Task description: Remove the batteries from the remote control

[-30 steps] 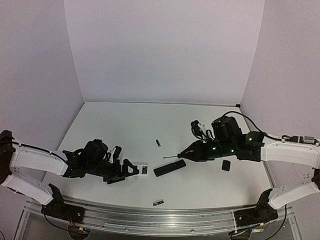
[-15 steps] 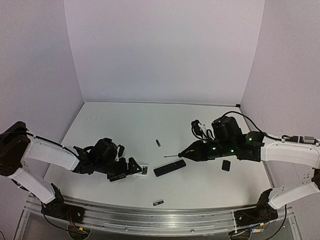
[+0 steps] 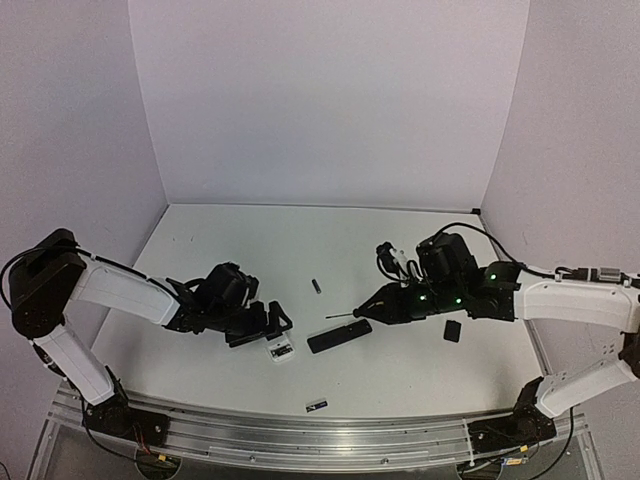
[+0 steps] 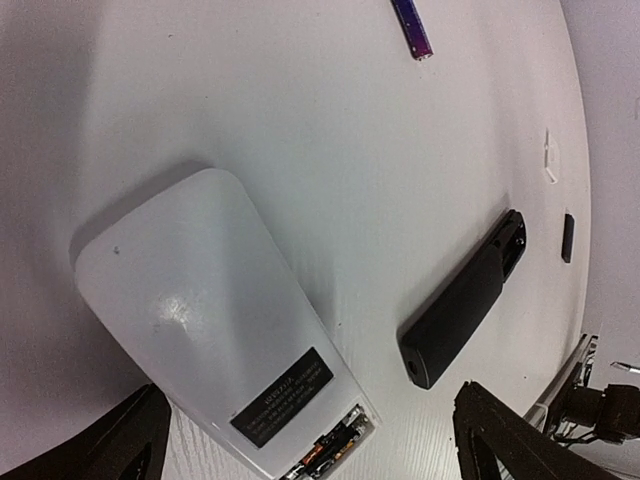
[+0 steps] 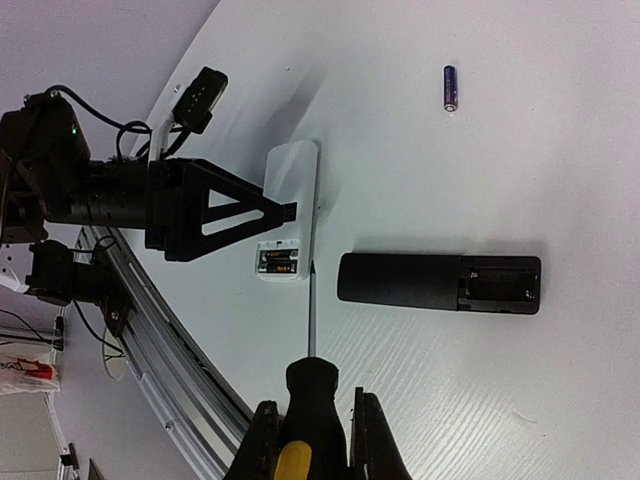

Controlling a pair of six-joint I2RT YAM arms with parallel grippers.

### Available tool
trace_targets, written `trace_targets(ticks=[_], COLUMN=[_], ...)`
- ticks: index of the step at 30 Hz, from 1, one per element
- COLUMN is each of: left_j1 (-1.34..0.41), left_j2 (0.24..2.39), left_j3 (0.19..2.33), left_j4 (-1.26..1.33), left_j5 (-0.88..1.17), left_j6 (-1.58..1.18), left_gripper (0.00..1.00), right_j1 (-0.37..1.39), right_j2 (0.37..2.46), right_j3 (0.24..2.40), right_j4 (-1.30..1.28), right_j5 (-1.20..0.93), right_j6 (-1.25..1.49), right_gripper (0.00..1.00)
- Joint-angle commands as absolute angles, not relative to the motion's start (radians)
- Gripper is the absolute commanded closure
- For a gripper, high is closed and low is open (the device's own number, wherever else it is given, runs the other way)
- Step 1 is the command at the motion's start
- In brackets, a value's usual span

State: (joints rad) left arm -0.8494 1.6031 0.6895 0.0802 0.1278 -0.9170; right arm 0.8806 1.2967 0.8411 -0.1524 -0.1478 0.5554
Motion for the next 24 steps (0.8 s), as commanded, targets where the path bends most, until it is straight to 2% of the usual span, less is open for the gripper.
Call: trace_targets(ticks=[1, 8, 13, 18, 24], left_j1=[-0.847, -0.848, -0.848, -0.851, -0.853], left_j2=[1.619, 1.592, 1.597, 1.617, 1.647], left_j3=[0.758, 0.805, 0.838, 0.842, 0.848], left_j4=[-0.003, -0.229, -0.322, -0.307, -0.23], left_j5=[0.127, 0.055, 0.011, 0.01, 0.025], left_j6=[-0.88, -0.929, -0.96, -0.95, -0.958], left_gripper=[0.04, 0.18, 0.3, 0.34, 0.34], right_j1=[0.883, 0.886, 0.923, 0.959, 0.972], right_j2=[1.357, 1.442, 1.517, 1.59, 1.66], right_j3=[0.909, 0.972, 1.043, 1.118, 1.204], right_j4=[-0.146, -0.153, -0.208, -0.26, -0.362], right_j5=[-0.213, -0.317, -0.31, -0.294, -0.275], right_j6=[0.512, 0.48, 0.445, 0.394, 0.331], right_gripper=[1.0, 1.0, 1.0, 1.0, 1.0])
